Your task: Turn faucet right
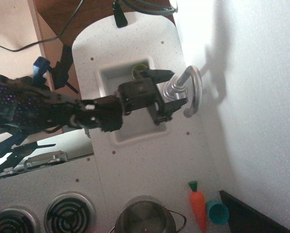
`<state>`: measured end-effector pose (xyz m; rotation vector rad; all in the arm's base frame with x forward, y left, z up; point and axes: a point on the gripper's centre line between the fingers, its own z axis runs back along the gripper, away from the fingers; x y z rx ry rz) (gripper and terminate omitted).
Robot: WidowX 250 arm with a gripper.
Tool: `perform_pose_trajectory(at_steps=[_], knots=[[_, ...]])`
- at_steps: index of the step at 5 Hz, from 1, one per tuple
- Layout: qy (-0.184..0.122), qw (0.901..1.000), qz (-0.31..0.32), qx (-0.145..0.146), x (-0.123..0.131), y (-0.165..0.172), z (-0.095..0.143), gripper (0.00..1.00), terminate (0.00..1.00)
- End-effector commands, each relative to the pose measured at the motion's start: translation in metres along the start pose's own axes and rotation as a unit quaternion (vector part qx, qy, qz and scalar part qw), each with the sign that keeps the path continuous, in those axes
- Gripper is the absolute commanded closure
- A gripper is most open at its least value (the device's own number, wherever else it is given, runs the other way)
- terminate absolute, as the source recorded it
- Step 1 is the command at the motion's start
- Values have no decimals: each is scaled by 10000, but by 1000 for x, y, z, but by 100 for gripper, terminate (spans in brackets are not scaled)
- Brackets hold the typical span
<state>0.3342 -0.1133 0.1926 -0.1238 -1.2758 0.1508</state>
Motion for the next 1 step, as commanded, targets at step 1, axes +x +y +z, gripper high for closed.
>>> perform_pose_trajectory(at_steps=[1], knots=[[520, 9973, -366, -358, 23, 5, 38, 0, 100]])
